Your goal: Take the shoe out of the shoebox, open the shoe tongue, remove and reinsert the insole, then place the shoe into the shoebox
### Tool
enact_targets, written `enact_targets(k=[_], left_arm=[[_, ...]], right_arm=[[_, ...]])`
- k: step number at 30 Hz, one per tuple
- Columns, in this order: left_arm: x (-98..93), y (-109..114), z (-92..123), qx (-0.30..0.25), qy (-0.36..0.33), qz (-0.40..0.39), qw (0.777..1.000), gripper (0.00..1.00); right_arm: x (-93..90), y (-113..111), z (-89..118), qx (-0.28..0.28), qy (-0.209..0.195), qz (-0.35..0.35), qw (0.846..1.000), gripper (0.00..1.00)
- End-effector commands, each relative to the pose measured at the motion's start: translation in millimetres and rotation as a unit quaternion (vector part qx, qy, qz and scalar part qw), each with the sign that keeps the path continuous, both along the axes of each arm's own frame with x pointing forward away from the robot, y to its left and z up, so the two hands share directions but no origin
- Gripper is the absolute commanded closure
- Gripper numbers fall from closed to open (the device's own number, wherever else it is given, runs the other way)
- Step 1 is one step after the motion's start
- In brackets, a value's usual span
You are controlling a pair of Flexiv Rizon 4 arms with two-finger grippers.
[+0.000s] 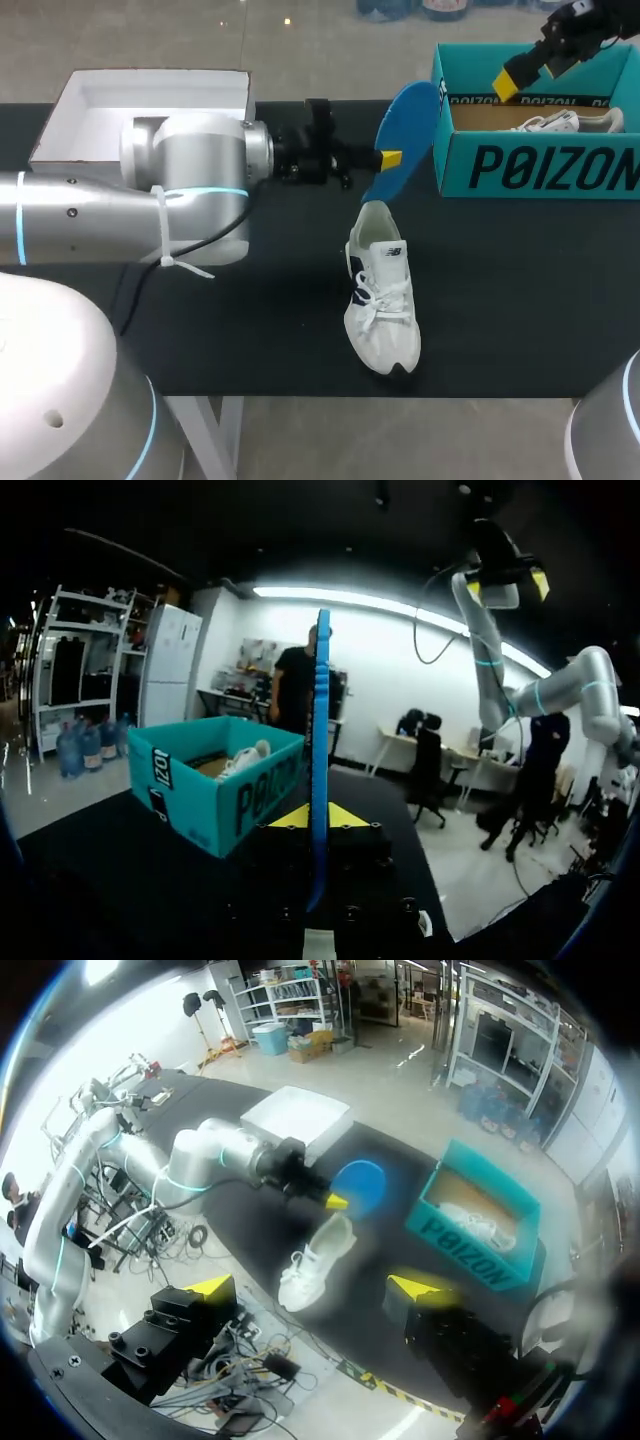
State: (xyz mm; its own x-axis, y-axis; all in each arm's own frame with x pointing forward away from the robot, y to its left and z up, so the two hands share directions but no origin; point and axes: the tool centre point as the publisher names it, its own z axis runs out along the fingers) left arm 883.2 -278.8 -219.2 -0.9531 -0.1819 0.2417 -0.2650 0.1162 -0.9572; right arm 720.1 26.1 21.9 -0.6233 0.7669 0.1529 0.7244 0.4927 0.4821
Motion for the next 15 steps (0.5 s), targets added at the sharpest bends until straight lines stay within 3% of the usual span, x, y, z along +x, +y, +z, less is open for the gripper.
enact_targets(k=[1, 15], left_arm=[[7.6, 12.4, 18.5, 0.009, 0.088, -0.126, 0.988, 1.00], [-3.8, 28.2, 20.9, -0.112, 0.139, -0.147, 0.973, 1.00]], right_arm=[[1.7, 1.4, 0.8, -0.001, 0.002, -0.001, 1.000, 0.00], [1.7, 1.4, 0.8, -0.001, 0.002, -0.001, 1.000, 0.00]])
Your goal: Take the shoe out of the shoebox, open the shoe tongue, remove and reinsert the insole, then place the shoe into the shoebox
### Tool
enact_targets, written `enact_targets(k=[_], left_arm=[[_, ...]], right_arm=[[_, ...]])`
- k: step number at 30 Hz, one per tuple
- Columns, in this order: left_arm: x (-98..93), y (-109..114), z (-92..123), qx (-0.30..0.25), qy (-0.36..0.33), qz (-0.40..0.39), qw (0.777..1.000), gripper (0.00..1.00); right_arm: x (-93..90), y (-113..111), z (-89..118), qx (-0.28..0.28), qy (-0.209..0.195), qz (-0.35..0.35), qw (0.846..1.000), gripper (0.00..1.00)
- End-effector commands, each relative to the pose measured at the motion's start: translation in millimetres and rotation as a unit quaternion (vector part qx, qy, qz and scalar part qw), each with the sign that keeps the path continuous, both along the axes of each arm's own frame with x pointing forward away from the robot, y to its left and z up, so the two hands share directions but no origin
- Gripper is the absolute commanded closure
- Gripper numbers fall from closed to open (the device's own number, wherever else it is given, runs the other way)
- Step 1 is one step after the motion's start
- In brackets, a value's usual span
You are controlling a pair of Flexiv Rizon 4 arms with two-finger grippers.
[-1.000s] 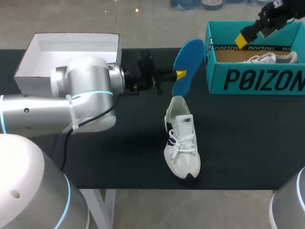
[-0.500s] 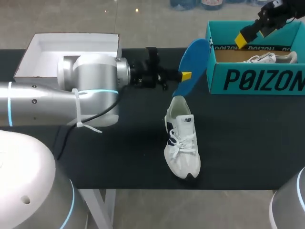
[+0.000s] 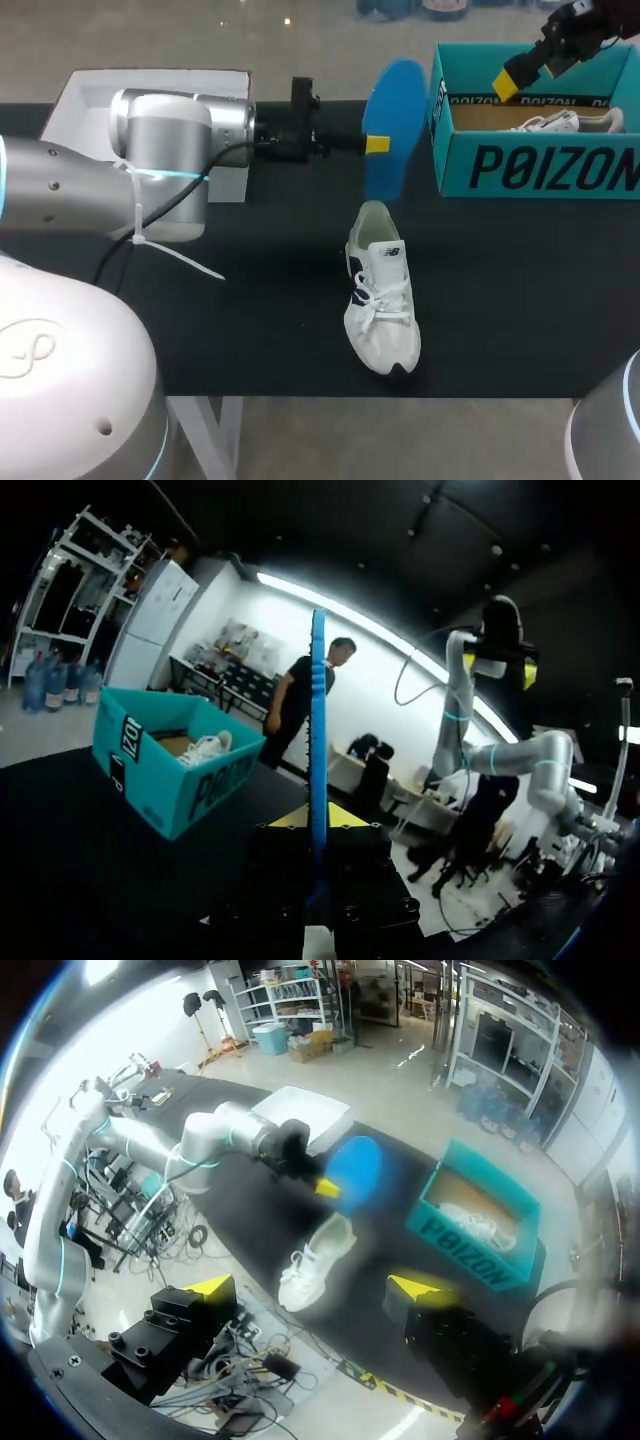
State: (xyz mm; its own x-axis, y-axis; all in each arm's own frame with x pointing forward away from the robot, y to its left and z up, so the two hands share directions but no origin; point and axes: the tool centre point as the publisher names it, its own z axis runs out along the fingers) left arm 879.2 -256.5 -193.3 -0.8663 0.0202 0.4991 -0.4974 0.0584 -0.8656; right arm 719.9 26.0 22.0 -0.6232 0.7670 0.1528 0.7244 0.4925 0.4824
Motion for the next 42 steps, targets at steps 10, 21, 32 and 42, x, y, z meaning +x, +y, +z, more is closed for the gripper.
enact_targets(k=[10, 21, 32, 42], left_arm=[[2.1, 8.0, 3.2, -0.097, 0.065, -0.020, 0.993, 1.00], [7.0, 6.6, 4.9, -0.083, 0.126, 0.009, 0.989, 1.00], [10.5, 7.3, 0.6, -0.086, 0.146, 0.025, 0.985, 1.00], [10.5, 7.3, 0.6, -0.086, 0.146, 0.025, 0.985, 1.00]], right_arm=[[1.9, 1.5, 0.6, -0.001, 0.002, -0.001, 1.000, 0.00], [1.9, 1.5, 0.6, -0.001, 0.002, -0.001, 1.000, 0.00], [1.9, 1.5, 0.6, -0.001, 0.002, -0.001, 1.000, 0.00], [1.9, 1.5, 0.6, -0.001, 0.002, -0.001, 1.000, 0.00]])
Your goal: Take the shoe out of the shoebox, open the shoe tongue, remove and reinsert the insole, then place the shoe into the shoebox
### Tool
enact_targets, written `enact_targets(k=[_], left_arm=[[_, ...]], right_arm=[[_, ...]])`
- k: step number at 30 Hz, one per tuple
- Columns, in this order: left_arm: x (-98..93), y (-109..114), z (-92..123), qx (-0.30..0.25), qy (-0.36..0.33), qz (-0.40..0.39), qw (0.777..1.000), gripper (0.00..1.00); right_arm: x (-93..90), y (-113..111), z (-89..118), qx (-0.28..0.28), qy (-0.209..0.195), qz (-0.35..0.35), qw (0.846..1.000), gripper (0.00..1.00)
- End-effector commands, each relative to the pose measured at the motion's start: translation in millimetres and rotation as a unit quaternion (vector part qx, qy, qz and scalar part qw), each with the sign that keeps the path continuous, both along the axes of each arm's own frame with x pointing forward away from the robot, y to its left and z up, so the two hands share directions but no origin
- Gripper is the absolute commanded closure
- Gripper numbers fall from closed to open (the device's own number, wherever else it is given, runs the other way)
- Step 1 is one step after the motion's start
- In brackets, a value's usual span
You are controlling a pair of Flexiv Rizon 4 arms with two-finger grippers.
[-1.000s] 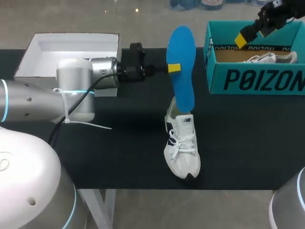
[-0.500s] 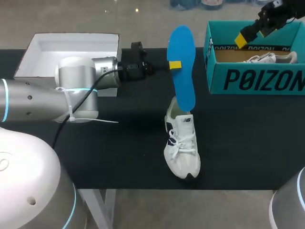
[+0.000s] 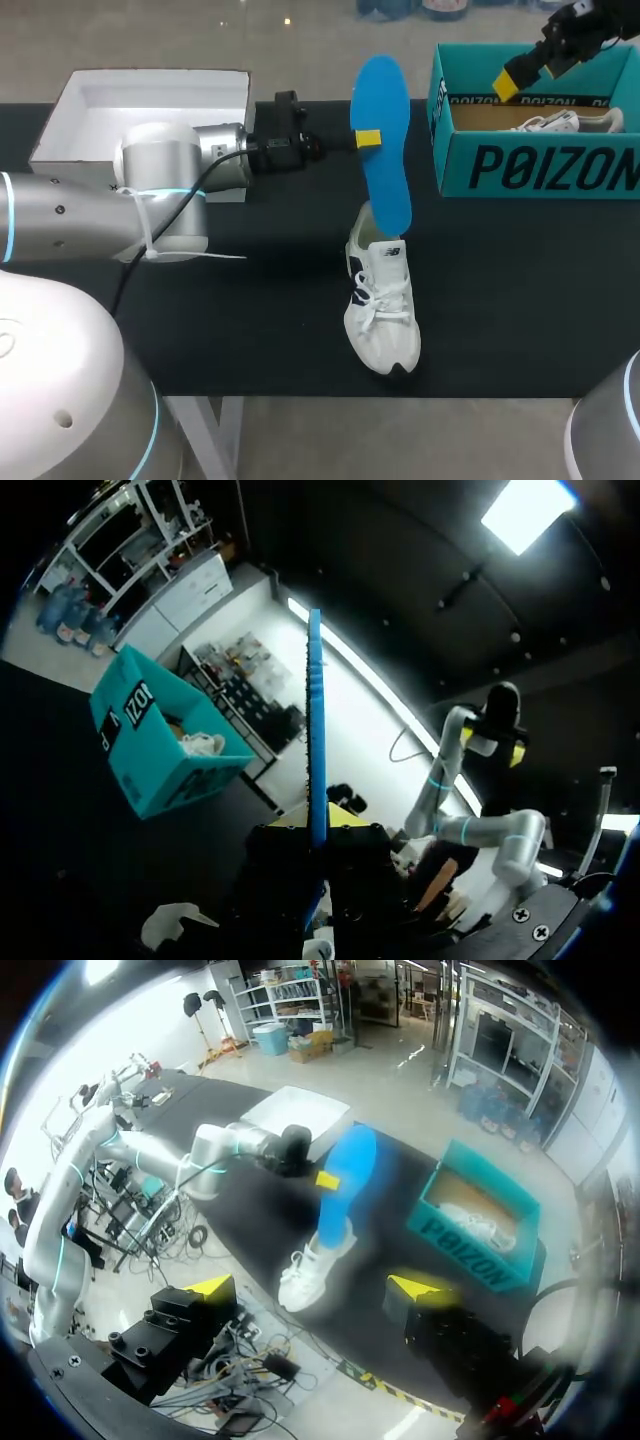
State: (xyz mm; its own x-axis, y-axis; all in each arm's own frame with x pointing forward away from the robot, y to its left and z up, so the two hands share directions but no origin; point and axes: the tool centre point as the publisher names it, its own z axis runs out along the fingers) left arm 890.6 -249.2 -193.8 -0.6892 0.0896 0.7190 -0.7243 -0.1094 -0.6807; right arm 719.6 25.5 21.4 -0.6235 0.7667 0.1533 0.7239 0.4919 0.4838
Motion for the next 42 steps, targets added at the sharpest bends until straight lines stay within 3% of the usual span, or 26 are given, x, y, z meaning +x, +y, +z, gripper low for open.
enact_targets(k=[1, 42], left_arm=[[-0.9, 0.0, 1.1, 0.002, 0.000, 0.000, 1.000, 1.00], [-0.9, 0.0, 1.1, 0.002, 0.000, 0.000, 1.000, 1.00]], right_arm=[[2.2, 2.0, 1.2, -0.002, 0.003, -0.001, 1.000, 0.00], [1.9, 5.7, 4.5, -0.006, 0.002, -0.021, 1.000, 0.00]])
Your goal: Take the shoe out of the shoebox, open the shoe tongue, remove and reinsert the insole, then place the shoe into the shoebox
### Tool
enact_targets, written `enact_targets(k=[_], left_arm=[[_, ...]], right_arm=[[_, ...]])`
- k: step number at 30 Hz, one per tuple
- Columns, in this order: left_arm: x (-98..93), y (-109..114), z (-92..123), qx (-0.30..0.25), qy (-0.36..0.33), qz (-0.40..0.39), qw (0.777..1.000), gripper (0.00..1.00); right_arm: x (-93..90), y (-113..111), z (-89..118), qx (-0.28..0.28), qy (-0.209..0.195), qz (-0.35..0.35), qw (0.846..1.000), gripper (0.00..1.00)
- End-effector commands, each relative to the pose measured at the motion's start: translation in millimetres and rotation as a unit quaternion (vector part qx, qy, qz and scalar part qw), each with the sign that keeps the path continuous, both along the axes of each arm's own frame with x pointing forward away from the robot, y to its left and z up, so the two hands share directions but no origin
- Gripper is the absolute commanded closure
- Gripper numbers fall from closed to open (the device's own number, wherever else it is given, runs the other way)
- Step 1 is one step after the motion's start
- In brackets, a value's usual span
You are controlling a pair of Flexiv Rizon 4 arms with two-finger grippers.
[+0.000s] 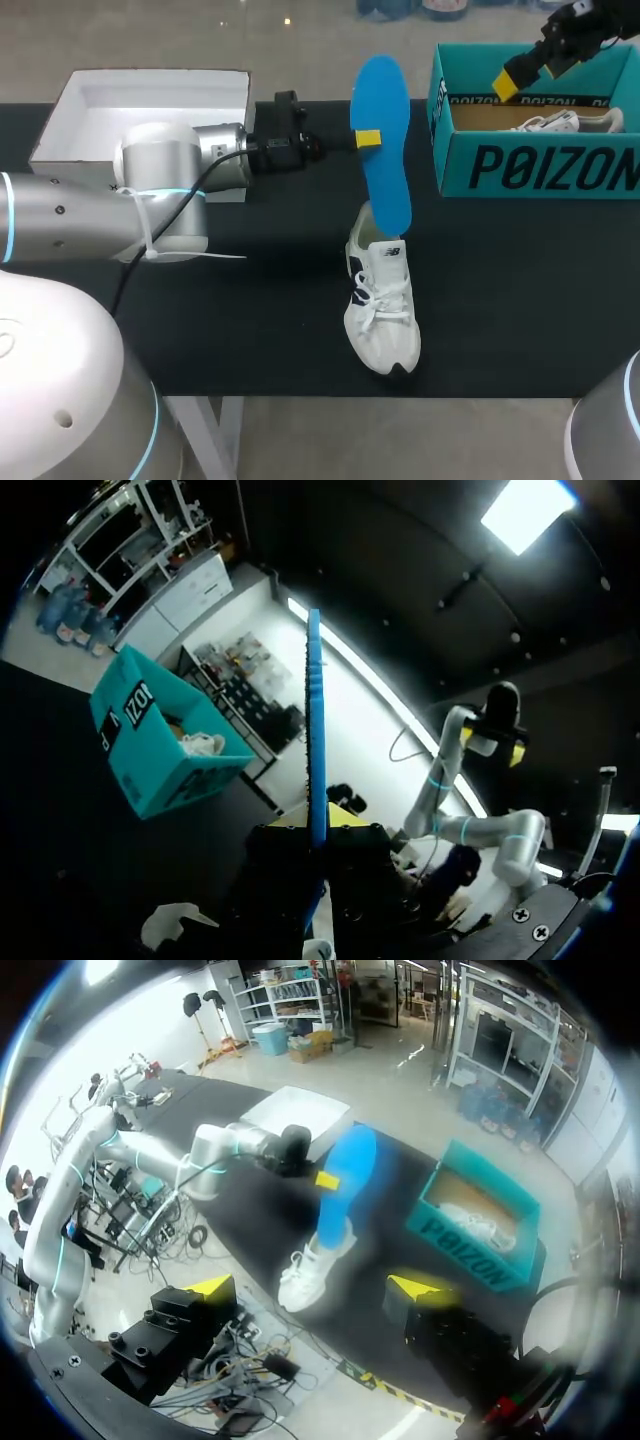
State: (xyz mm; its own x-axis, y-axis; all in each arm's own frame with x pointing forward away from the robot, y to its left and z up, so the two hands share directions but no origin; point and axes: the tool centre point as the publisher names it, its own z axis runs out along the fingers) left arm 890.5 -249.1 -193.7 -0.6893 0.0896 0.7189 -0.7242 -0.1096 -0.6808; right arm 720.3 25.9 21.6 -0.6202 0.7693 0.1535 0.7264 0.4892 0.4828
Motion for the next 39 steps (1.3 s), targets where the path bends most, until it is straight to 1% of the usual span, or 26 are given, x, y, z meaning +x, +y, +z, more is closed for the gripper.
enact_targets(k=[1, 4, 7, 14, 22, 25, 39], left_arm=[[-0.8, -0.1, 1.0, 0.002, 0.000, 0.000, 1.000, 1.00], [-0.8, -0.1, 1.0, 0.002, 0.000, 0.000, 1.000, 1.00], [-0.8, -0.1, 1.0, 0.002, 0.000, 0.000, 1.000, 1.00], [-0.8, -0.1, 1.0, 0.002, 0.000, 0.000, 1.000, 1.00], [-0.8, -0.1, 1.0, 0.002, 0.000, 0.000, 1.000, 1.00], [-0.8, -0.1, 1.0, 0.002, 0.000, 0.000, 1.000, 1.00], [-0.8, -0.1, 1.0, 0.002, 0.000, 0.000, 1.000, 1.00]], right_arm=[[0.4, 8.2, 5.3, -0.008, 0.000, -0.030, 1.000, 0.00], [-3.9, 18.6, 7.2, -0.002, -0.005, -0.056, 0.998, 0.00], [-10.7, 29.1, 9.3, 0.007, -0.013, -0.067, 0.998, 0.00], [-17.5, 49.3, 3.6, 0.014, 0.002, -0.048, 0.999, 0.00], [-20.2, 64.2, 1.0, 0.018, 0.008, -0.035, 0.999, 0.00], [-20.4, 66.4, 3.8, 0.018, 0.002, -0.029, 0.999, 0.00], [-20.4, 66.4, 3.8, 0.018, 0.002, -0.029, 0.999, 0.00]])
